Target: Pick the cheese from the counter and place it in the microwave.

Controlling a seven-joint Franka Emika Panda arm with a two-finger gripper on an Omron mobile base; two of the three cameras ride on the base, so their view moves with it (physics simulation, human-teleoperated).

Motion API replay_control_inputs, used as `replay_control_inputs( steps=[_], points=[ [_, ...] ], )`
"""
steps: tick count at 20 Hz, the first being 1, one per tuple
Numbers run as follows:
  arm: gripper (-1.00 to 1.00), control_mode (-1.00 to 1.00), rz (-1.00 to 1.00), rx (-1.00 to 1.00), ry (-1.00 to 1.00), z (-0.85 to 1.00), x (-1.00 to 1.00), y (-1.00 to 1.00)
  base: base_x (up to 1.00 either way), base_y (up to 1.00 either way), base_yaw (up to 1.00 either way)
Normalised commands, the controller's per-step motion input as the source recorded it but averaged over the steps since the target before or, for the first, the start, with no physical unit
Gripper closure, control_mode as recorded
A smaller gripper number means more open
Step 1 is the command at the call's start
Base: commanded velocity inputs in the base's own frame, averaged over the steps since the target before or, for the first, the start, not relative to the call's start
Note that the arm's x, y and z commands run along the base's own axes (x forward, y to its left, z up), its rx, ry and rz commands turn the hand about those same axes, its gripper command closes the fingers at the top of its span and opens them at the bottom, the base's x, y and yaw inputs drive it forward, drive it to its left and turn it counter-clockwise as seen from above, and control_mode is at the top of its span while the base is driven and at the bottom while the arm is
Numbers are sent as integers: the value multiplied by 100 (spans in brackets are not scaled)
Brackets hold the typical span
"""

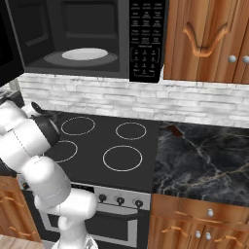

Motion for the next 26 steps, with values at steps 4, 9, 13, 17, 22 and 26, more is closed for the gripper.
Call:
replay_control_inputs(
  steps=[4, 9, 13, 17, 22, 26],
  points=[
    [-100, -100, 1, 0, -1, -14, 9, 20, 0, 0, 0],
    [-100, -100, 2, 0, -1, -22, 6, 0, 0, 0, 0],
    [-100, -100, 2, 0, 0, -38, 31, 0, 0, 0, 0],
    [-100, -100, 3, 0, 0, -22, 41, 1, 0, 0, 0],
    [-100, -100, 3, 0, 0, -17, 29, 14, 0, 0, 0],
    [-100, -100, 2, 0, 0, -4, 2, 33, 0, 0, 0]
  ],
)
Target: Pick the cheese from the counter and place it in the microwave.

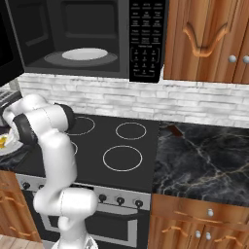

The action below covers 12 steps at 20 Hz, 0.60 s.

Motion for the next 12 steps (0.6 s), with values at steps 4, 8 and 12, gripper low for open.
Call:
replay_control_inputs(
  steps=[4, 8, 12],
  points=[
    [-100, -100, 1, 0, 0, -5, 15, 41, 0, 0, 0],
    [-100, -100, 1, 0, 0, -19, 26, 27, 0, 0, 0],
    [-100, -100, 1, 0, 0, -23, 20, 19, 0, 0, 0]
  ],
)
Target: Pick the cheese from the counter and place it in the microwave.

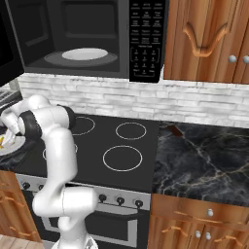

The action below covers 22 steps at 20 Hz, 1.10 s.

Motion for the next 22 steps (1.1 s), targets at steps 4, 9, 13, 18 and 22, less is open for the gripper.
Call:
replay_control_inputs(
  steps=[4, 9, 13, 18, 22],
  points=[
    [-100, -100, 2, 0, 0, -18, 29, 11, 0, 0, 0],
    [-100, -100, 3, 0, 0, -26, 34, 3, 0, 0, 0],
    [-100, -100, 4, 0, 0, -32, 26, 5, 0, 0, 0],
    [-100, -100, 4, 0, 0, -13, 18, 13, 0, 0, 0],
    [-100, -100, 3, 0, 0, -6, 0, 26, 0, 0, 0]
  ],
)
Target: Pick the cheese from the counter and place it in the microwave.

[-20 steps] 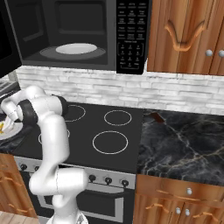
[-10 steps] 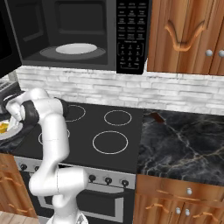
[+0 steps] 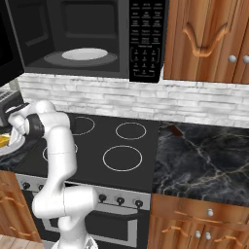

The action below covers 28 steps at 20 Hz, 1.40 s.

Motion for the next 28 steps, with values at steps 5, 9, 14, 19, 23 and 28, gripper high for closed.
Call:
replay_control_inputs(
  steps=[5, 9, 14, 19, 23, 28],
  points=[
    [-100, -100, 4, 0, 0, 0, -1, 22, 0, 0, 0],
    [100, -100, 4, 0, 0, -4, 0, 6, 0, 0, 0],
    [100, -100, 5, 0, 0, -7, -20, 0, 0, 0, 0],
    [100, -100, 0, 0, 0, 0, -60, -26, 0, 0, 0],
    [100, -100, -5, 0, 0, 1, -67, -69, 0, 0, 0],
    [100, -100, -20, 5, 0, 9, -39, -95, 0, 0, 0]
  ],
)
